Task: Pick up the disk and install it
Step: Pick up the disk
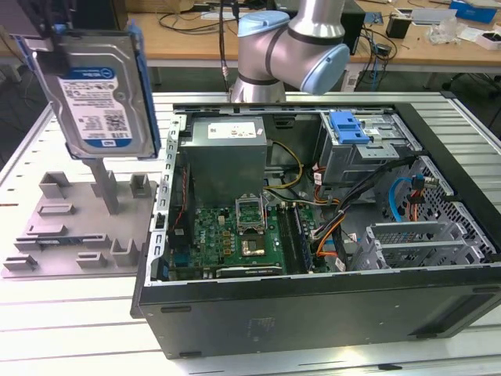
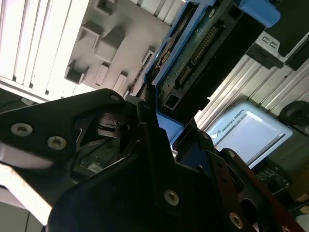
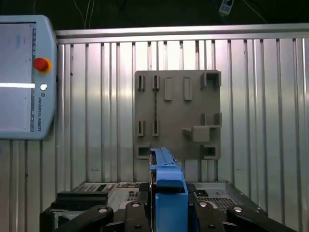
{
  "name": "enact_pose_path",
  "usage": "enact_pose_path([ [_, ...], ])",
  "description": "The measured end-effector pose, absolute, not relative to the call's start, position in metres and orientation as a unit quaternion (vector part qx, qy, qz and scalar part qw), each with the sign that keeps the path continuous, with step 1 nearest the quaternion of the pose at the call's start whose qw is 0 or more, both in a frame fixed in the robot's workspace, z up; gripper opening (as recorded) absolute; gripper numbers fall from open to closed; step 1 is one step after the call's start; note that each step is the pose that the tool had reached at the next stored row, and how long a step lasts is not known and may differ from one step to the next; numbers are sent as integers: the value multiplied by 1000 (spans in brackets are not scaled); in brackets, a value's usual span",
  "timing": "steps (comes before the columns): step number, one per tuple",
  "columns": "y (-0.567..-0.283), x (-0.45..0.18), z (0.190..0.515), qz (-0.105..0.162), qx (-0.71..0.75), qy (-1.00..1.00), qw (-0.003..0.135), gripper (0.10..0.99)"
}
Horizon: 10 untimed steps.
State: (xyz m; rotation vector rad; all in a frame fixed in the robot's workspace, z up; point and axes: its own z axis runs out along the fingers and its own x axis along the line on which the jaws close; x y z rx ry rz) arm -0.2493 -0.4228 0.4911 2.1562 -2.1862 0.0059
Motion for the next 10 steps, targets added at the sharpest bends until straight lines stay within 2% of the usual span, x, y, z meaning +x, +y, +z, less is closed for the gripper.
enact_pose_path([
  [10, -446, -195, 491, 2, 702, -712, 36, 369],
])
